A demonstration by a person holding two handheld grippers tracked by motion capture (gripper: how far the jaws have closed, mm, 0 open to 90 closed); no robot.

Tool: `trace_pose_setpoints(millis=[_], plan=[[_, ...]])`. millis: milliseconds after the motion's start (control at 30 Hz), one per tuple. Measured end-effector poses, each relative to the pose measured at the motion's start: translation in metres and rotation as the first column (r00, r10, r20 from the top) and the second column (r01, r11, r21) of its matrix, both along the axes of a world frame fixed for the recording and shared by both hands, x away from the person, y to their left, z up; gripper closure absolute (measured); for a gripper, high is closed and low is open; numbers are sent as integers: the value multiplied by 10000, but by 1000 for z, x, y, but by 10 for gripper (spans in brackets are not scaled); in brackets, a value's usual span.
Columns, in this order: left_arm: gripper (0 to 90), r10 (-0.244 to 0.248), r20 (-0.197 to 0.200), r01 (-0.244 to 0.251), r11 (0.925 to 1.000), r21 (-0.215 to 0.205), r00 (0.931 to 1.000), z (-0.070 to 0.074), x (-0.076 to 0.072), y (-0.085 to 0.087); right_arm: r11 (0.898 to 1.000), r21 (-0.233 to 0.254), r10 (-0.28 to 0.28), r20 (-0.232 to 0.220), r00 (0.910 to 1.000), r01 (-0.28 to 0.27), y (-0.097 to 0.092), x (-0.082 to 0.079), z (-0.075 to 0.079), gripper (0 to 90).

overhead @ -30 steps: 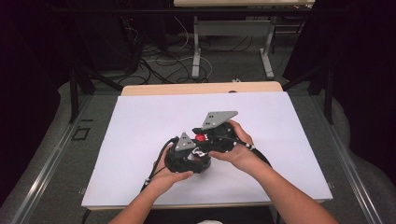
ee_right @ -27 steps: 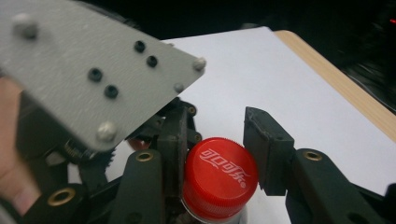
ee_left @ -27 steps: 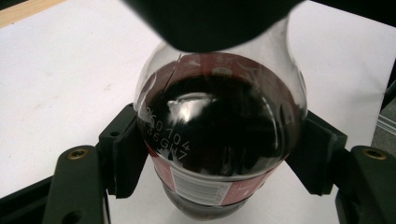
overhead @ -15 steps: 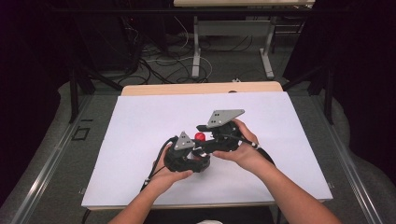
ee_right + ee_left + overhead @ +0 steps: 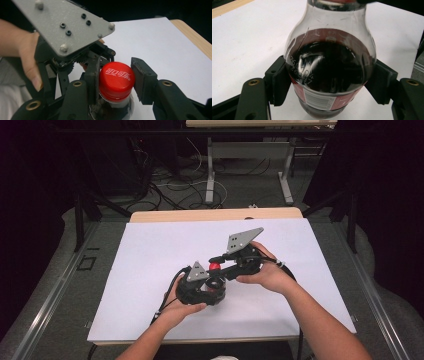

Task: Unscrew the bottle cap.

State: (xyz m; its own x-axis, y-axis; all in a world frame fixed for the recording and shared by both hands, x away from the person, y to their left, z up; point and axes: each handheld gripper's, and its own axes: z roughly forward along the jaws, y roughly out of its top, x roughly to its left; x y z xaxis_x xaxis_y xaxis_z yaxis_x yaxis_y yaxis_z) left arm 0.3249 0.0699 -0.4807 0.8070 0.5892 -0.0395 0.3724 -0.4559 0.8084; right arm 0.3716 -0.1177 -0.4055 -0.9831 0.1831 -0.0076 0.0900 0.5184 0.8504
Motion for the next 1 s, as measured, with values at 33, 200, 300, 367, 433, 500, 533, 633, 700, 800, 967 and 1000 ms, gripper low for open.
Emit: trace_pose_setpoints(millis=[33, 200, 300, 367, 433, 500, 533, 633, 700, 800, 967, 1000], plan=[[302, 3, -32, -3, 10000, -24, 10000, 0, 0, 0, 9999, 68, -78, -54, 10000, 79, 0, 0, 0, 603], [302, 167, -159, -168, 9999, -22, 9997, -1, 1, 1, 9913, 177, -1302, -200, 9913, 1306, 4, -12, 1, 478], [302, 263, -178, -265, 9996, -75, 9995, -1, 1, 2, 9711, -127, -2383, 175, 9710, 2385, 10, -24, 2, 488], [302, 257, -105, -258, 9996, -91, 9996, -1, 2, 2, 9711, -22, -2384, 349, 9705, 2387, 13, -28, 0, 486], [301, 215, -138, -216, 9997, -71, 9997, -1, 1, 2, 9683, -13, -2491, 568, 9668, 2496, 15, -30, -1, 486], [302, 193, -168, -194, 9998, -47, 9997, -1, 0, 1, 9690, 19, -2466, 548, 9676, 2469, 17, -30, -2, 486], [302, 190, -140, -190, 9998, -39, 9997, -1, 0, 1, 9688, 35, -2478, 496, 9675, 2480, 18, -29, -3, 486], [302, 189, -94, -189, 9998, -19, 9998, -1, 0, 0, 9680, 138, -2508, 561, 9664, 2505, 21, -28, -4, 522], [302, 142, -88, -142, 9999, 8, 9999, -1, 0, 1, 9707, 59, -2398, 859, 9670, 2402, 22, -25, -5, 602], [302, 114, -164, -112, 9999, 95, 9998, 0, 0, 2, 9838, 15, -1790, 804, 9806, 1794, 19, -18, -4, 606], [302, -41, -6, 41, 9999, 119, 10000, 1, 0, 1, 9970, -76, -760, 608, 9953, 766, 13, -8, -1, 609], [302, -44, 25, 43, 9999, 137, 10000, 1, -1, 0, 9982, -81, -588, 605, 9964, 594, 12, -7, -1, 608]])
